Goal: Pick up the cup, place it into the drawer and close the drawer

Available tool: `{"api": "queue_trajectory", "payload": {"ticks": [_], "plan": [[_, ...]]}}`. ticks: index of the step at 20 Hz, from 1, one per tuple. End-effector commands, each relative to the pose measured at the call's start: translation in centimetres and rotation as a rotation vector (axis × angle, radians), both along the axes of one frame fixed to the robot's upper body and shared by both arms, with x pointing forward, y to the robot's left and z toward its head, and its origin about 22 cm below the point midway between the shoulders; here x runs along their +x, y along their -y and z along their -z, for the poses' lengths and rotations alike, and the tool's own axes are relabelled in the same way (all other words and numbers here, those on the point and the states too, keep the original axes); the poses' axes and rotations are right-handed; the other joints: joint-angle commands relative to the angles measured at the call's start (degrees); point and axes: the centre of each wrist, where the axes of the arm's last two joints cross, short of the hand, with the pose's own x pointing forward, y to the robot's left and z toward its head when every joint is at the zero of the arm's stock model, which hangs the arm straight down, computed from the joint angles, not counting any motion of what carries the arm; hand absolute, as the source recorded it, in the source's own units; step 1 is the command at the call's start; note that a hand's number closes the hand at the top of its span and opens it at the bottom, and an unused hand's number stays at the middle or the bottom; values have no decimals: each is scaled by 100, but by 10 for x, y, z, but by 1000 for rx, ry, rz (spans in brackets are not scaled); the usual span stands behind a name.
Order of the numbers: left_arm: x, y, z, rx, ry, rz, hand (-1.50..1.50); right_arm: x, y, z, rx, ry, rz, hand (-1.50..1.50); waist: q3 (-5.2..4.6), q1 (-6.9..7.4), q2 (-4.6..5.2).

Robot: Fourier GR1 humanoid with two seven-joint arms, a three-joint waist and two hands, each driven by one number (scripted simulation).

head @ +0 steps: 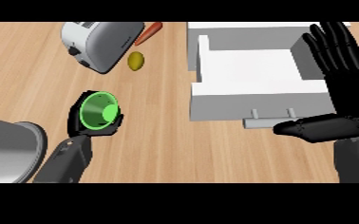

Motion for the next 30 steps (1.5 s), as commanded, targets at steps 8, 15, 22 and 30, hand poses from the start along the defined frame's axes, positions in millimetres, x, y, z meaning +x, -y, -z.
{"api": "queue_trajectory", "payload": {"ticks": [8, 15, 22, 30], "plan": [[70, 62, -70, -22, 239, 184, 150, -2, 8, 3, -8, -5, 35, -150, 25, 144, -78], [109, 116, -160, 19, 256, 308, 150, -16, 22, -1, -10, -18, 56, -150, 28, 174, -117], [125, 185, -254, 57, 249, 334, 150, -4, 4, 19, 3, -3, 53, -150, 25, 118, -77], [139, 237, -308, 151, 130, 310, 150, 2, 9, 20, -11, -8, 40, -150, 26, -9, -18]]}}
